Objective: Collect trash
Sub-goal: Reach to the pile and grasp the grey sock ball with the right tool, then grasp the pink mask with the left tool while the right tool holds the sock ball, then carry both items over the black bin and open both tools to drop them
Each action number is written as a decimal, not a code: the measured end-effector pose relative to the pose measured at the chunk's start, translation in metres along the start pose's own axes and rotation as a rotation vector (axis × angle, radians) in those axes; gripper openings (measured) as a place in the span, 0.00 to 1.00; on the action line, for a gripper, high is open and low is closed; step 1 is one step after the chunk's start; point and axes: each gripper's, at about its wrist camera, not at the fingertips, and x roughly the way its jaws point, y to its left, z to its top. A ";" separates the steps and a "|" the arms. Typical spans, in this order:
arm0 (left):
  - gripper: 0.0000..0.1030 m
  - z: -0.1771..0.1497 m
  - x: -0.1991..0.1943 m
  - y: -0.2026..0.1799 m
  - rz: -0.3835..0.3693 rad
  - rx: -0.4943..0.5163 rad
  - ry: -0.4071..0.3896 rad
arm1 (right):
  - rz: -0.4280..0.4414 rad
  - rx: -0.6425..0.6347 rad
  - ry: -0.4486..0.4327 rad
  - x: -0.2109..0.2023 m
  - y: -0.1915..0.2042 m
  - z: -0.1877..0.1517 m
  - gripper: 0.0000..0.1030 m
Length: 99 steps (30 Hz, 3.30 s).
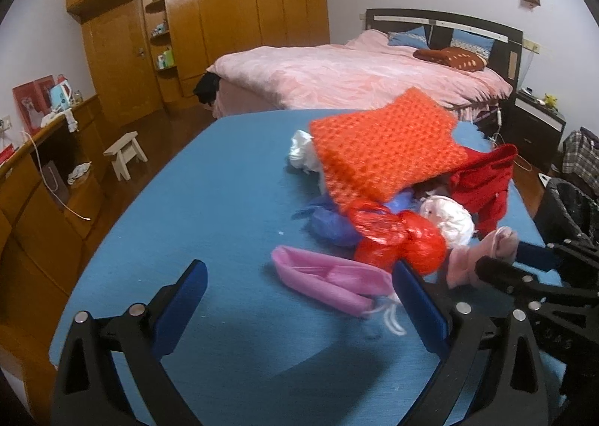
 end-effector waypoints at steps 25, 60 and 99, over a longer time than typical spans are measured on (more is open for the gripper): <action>0.77 -0.023 0.034 0.017 -0.017 -0.049 0.154 | -0.015 0.011 0.010 -0.002 -0.008 -0.007 0.40; 0.07 0.041 -0.044 -0.048 -0.283 0.025 -0.055 | -0.044 0.071 -0.163 -0.090 -0.044 0.014 0.40; 0.73 0.050 -0.045 -0.281 -0.724 0.312 -0.031 | -0.504 0.369 -0.197 -0.187 -0.234 -0.083 0.83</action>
